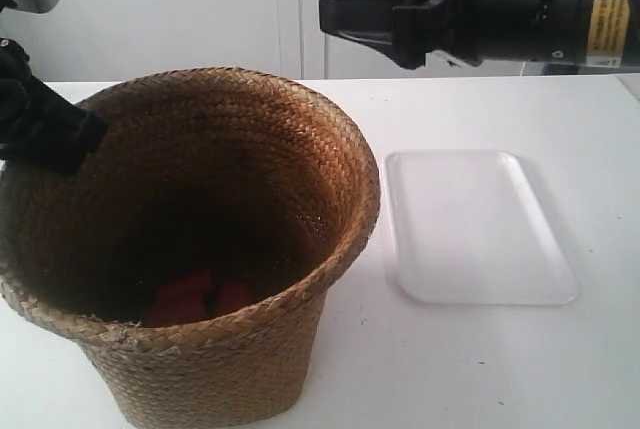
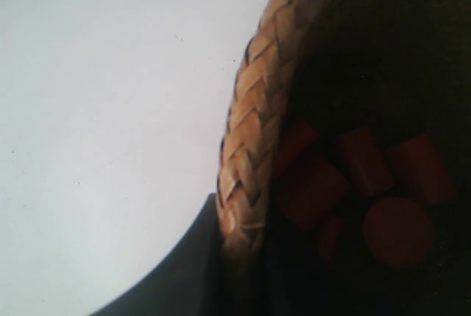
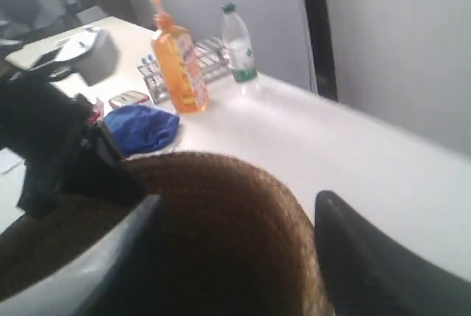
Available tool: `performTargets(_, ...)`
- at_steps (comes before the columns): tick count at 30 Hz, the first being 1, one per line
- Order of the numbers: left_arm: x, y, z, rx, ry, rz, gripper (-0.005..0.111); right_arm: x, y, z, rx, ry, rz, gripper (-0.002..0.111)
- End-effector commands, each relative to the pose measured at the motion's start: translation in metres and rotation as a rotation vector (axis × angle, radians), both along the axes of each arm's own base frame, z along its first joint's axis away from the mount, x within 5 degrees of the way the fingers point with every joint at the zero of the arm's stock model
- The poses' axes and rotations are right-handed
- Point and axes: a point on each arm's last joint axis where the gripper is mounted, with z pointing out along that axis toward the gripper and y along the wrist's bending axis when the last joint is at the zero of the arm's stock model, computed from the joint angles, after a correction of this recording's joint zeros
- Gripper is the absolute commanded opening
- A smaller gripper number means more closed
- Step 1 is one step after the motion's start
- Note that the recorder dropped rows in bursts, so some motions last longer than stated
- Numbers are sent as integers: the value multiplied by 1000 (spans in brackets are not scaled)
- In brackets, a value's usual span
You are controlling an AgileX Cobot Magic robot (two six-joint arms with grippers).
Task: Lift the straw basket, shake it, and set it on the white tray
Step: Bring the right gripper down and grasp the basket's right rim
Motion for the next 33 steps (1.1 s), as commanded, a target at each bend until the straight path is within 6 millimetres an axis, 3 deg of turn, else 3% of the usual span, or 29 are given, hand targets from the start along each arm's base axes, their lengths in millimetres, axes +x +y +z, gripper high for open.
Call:
performTargets(1, -2, -2, 1, -14, 6, -9, 0, -16, 3, 24, -37, -477, 132, 54)
performTargets(6, -1, -2, 1, -13, 3, -13, 0, -17, 1, 27, -223, -851, 117, 54)
performTargets(16, 0, -2, 1, -19, -12, -12, 0, -3, -10, 46, -275, -1123, -164, 54)
performTargets(21, 1, -3, 3, -28, -32, -10, 0, -11, -3, 48, -31, -995, -43, 54)
performTargets(24, 1, -3, 3, -28, -32, -10, 0, -11, -8, 64, 91, -1035, -120, 54)
performTargets(26, 0, -3, 2, -31, -22, -14, 0, -1, -17, 68, 20, -1025, -287, 54)
performTargets(29, 0, -5, 2, -44, -17, -23, 0, 23, -39, 57, -241, -873, -595, 54)
performTargets(33, 1, -6, 4, -58, -39, -30, 0, 44, -57, 39, -248, -425, -793, 54)
